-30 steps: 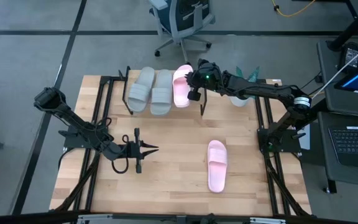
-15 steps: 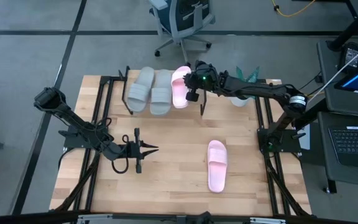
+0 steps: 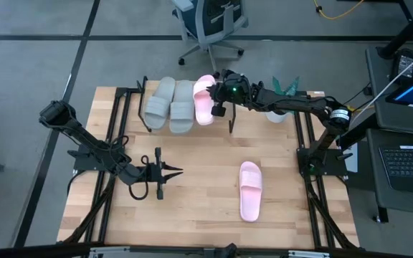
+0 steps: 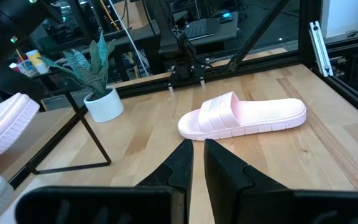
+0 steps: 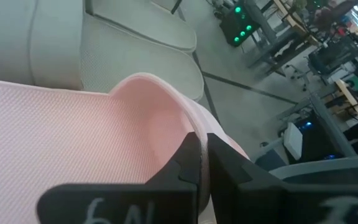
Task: Pick and place slides into the shelf
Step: Put the left pink slipper on the shelf
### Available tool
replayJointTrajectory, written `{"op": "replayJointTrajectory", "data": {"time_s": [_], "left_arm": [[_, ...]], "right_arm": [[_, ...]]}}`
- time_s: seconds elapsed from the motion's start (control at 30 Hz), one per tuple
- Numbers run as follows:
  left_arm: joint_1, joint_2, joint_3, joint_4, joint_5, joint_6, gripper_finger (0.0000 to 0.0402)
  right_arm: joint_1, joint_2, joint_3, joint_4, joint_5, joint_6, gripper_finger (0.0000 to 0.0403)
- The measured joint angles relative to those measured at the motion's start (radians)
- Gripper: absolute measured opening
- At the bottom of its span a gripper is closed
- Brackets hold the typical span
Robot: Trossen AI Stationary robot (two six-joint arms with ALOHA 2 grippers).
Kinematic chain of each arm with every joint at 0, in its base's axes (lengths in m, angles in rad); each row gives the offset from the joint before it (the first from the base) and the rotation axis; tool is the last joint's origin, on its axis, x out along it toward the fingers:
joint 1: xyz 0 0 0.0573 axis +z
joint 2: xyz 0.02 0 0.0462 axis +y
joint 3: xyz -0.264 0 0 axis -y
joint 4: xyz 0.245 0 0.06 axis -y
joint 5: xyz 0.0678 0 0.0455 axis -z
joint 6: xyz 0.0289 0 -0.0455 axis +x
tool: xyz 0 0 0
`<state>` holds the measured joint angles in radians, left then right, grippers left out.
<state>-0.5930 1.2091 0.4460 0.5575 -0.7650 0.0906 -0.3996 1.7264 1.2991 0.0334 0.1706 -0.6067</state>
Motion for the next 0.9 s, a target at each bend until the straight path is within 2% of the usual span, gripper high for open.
{"op": "replayJointTrajectory", "data": {"time_s": [0.27, 0.7, 0.9], "left_arm": [[0.000, 0.000, 0.000, 0.000, 0.000, 0.000, 0.0034], [0.000, 0.000, 0.000, 0.000, 0.000, 0.000, 0.0034], [0.000, 0.000, 0.000, 0.000, 0.000, 0.000, 0.0034]], "right_arm": [[-0.005, 0.000, 0.000, 0.016, -0.048, -0.001, 0.0016], [-0.016, 0.000, 0.000, 0.007, -0.055, 0.036, 0.0016], [-0.016, 0.000, 0.000, -0.004, -0.053, 0.055, 0.0063]]}}
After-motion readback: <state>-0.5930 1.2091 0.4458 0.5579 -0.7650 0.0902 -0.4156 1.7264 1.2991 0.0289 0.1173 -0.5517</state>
